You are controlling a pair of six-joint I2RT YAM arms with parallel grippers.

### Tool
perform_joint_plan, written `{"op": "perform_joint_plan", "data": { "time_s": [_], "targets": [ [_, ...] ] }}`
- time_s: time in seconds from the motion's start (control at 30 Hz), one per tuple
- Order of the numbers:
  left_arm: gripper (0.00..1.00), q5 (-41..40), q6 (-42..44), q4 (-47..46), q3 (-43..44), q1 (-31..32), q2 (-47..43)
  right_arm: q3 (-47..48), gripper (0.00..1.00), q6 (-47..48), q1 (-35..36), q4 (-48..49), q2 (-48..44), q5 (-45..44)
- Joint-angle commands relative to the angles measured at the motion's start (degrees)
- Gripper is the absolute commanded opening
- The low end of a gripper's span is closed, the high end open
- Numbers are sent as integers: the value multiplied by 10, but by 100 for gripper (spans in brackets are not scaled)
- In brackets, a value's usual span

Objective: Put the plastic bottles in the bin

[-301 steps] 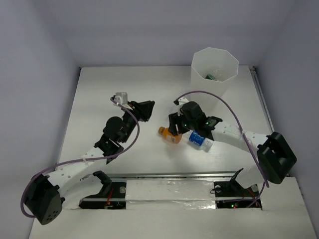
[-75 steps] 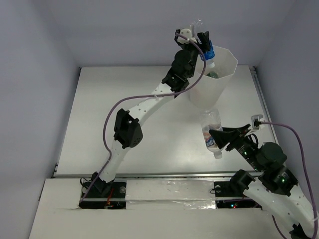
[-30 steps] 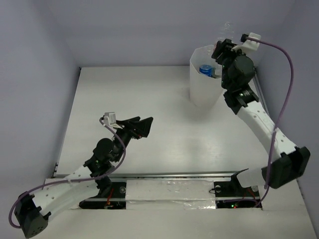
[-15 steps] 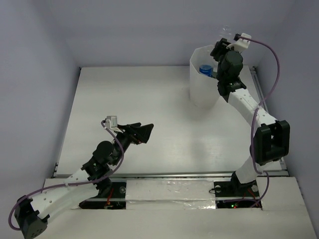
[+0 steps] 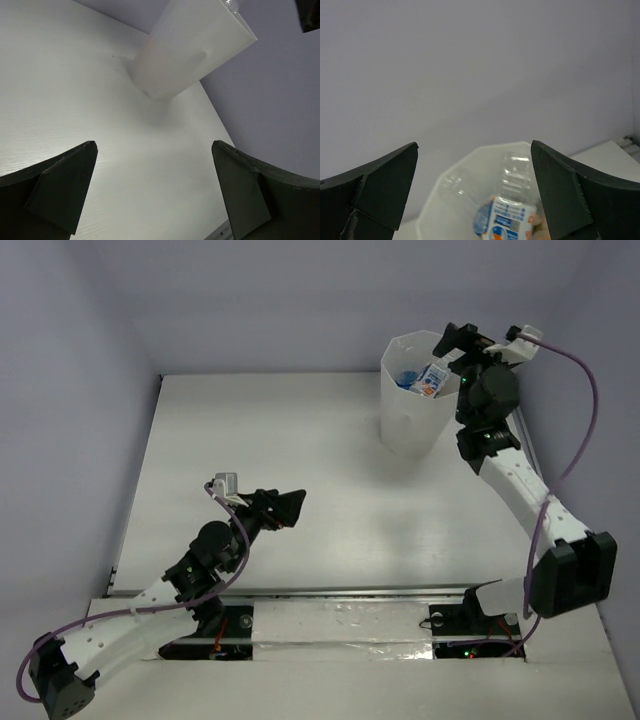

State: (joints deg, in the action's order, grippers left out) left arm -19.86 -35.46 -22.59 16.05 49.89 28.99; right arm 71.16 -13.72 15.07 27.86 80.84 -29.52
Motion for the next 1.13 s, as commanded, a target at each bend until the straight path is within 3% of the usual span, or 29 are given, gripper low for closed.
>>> {"op": "perform_joint_plan", "data": {
  "time_s": [0.0, 0.2, 0.33, 0.47, 0.67, 0.8, 0.9, 1.1],
  "targets": [
    [99, -12, 7, 1, 39, 3, -3, -5, 100, -33, 3, 31, -80, 21],
    [99, -30, 28, 26, 78, 3, 1, -66, 100, -129, 3, -32, -236, 133],
    [99, -46, 38, 56, 99, 3, -11, -199, 100, -163, 3, -16, -352, 252],
    [99, -74, 48, 85, 111, 3, -35, -274, 100, -178, 3, -60, -460, 315],
    [99, -84, 45, 106, 102, 3, -88, -332, 100, -168, 3, -169, -637, 297],
    [99, -89, 45, 124, 111, 3, -103, -348, 100, -147, 3, -228, -711, 237],
    [99, -89, 47, 121, 113, 3, -97, -359, 100, -152, 3, -234, -720, 213],
    [99, -80, 43, 112, 126, 3, -52, -349, 100, -157, 3, -222, -673, 250]
  ]
}}
